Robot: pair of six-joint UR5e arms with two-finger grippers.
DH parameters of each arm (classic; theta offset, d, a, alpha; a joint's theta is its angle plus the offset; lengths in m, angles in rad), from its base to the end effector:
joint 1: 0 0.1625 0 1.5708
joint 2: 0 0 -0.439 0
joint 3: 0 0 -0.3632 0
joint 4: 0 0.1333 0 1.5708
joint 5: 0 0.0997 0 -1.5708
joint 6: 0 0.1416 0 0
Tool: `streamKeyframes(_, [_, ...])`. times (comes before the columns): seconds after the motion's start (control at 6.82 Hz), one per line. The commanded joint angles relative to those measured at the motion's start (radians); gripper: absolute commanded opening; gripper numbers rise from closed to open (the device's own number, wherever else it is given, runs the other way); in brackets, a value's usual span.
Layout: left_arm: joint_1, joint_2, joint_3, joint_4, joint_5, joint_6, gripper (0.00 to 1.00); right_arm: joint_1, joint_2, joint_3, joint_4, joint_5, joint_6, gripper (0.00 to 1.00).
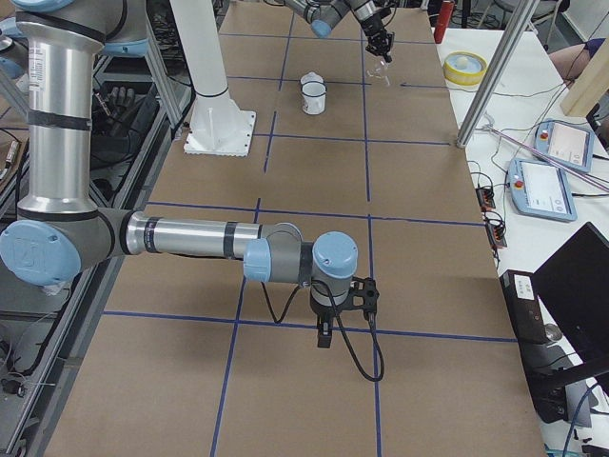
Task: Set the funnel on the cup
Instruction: 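Lift the glass funnel and carry it over the open mug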
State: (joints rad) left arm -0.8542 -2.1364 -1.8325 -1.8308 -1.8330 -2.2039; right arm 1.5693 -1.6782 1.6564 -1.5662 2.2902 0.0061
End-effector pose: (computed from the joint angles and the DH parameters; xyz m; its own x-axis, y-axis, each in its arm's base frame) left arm 0.3531 -0.5525 0.2411 -0.0955 -0.7603 -0.6425 0.6463 0.4436 -0.6210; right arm 0.0394 -0.4140 0.7151 0.7522 0.0163 0.6587 -0.0031 0.9998 -0.0212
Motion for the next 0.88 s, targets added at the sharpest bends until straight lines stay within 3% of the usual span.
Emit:
streamKeyframes(0.0, [0.087,-0.091,-0.093,0.467,-0.058,0.053,0.00,0.000,0.000,0.000,0.000,0.000,0.000,1.00])
streamKeyframes(0.44, [0.171,-0.105,-0.100,0.700,-0.184,0.038,0.00,0.000,0.000,0.000,0.000,0.000,0.000,1.00])
streamKeyframes(0.73, [0.202,-0.120,-0.094,0.736,-0.174,0.038,0.00,0.000,0.000,-0.001,0.000,0.000,0.000,1.00])
